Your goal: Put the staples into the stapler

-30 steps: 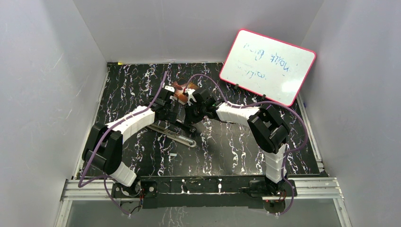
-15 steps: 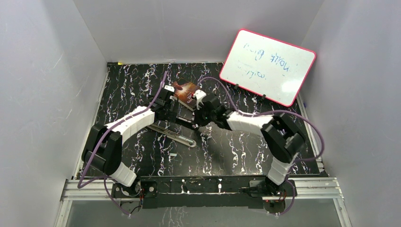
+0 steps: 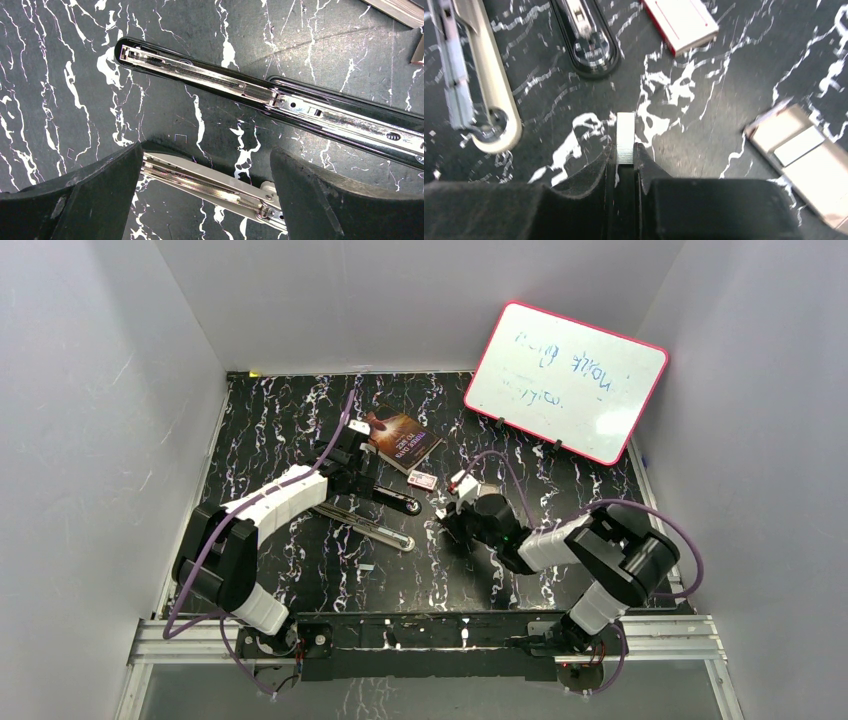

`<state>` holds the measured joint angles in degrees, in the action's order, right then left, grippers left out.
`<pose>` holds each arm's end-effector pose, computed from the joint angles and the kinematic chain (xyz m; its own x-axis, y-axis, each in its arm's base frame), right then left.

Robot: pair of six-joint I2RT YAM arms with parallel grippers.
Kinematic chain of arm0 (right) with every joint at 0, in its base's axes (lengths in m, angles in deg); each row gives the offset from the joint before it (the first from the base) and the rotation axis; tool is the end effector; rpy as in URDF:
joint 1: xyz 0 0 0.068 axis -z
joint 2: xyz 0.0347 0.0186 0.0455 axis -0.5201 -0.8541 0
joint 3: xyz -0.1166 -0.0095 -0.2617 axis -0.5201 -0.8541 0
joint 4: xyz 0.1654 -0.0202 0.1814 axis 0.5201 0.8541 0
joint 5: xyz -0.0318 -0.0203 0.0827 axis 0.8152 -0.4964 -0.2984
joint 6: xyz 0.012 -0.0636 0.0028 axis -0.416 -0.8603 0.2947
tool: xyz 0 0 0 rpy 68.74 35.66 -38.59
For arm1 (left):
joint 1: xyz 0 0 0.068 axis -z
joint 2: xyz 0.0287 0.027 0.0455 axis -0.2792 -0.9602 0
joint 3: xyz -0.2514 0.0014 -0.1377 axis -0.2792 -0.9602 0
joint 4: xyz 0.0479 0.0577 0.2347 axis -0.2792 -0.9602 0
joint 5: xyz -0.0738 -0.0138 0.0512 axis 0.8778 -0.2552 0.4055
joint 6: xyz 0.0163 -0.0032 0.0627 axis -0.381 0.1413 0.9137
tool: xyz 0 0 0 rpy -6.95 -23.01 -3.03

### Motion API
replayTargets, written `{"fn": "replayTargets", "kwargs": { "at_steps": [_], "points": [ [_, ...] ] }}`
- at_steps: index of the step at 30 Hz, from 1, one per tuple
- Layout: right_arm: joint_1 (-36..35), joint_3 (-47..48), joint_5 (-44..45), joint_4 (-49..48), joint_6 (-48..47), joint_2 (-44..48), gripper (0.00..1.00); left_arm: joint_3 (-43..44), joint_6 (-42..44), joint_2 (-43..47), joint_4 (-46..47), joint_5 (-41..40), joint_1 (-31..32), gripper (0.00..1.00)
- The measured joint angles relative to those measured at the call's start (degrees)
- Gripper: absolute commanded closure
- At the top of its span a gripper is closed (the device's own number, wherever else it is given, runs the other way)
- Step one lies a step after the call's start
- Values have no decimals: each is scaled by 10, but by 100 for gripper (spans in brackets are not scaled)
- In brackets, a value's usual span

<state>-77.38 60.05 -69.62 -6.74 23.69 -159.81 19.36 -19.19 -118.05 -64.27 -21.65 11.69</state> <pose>0.2015 0.2060 0.1681 -0.2929 -0.1960 -0.9359 -0.6719 0.7385 0.0556 0.2910 -0.1314 0.2356 -0.6869 0.2359 -0.6874 0.1166 0.9694 0.2161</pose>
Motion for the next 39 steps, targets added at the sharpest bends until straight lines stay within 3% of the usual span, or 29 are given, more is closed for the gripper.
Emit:
{"fn": "replayTargets", "kwargs": {
  "at_steps": [10, 15, 19, 30, 39],
  "points": [
    [-14, -92, 4, -239, -13, -83, 79, 0, 0, 0, 0, 0, 3, 2],
    [-17, -109, 4, -303, -23, -111, 67, 0, 0, 0, 0, 0, 3, 2],
    [-18, -116, 3, -319, -33, -117, 64, 0, 0, 0, 0, 0, 3, 2],
    [-20, -121, 4, -363, -49, -144, 64, 0, 1, 0, 0, 0, 3, 2],
    [-20, -118, -17, -386, -65, -162, 81, 0, 5, 0, 0, 0, 4, 2]
  ]
}}
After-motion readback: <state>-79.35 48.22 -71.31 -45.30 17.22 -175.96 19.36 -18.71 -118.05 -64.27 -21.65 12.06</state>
